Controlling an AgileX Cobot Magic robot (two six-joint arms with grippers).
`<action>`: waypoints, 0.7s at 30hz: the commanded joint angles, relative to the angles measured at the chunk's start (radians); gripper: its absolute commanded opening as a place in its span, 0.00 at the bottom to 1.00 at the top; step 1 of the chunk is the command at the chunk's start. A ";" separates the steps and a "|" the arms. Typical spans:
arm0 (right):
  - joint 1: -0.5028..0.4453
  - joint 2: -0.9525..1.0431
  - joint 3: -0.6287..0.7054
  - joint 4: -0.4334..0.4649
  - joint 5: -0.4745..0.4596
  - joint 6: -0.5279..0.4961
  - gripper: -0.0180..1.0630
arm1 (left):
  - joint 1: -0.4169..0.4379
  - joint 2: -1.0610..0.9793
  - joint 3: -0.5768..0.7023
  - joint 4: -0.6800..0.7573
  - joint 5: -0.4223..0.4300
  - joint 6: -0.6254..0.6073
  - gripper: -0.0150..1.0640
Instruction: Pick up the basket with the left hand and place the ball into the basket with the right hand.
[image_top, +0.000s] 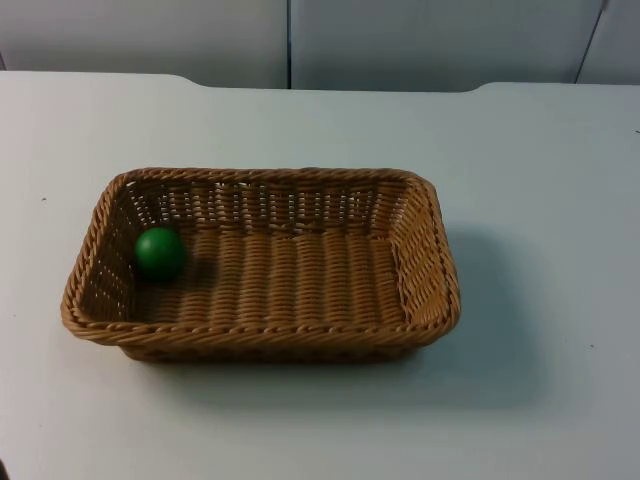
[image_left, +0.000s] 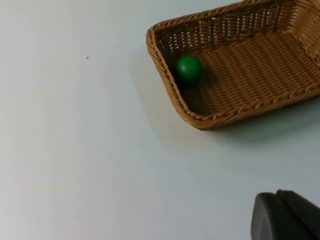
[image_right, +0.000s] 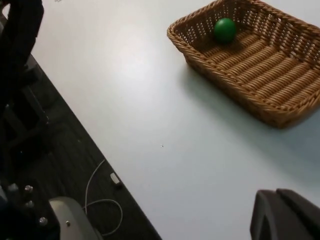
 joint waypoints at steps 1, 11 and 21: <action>0.000 -0.015 0.006 0.007 -0.004 -0.011 0.01 | -0.008 -0.030 0.020 -0.010 -0.022 0.002 0.01; 0.000 -0.040 0.006 -0.074 -0.008 -0.010 0.01 | -0.008 -0.139 0.022 0.004 -0.018 0.002 0.01; -0.263 -0.040 0.006 -0.070 -0.008 -0.010 0.01 | -0.008 -0.186 0.022 0.017 -0.018 0.005 0.01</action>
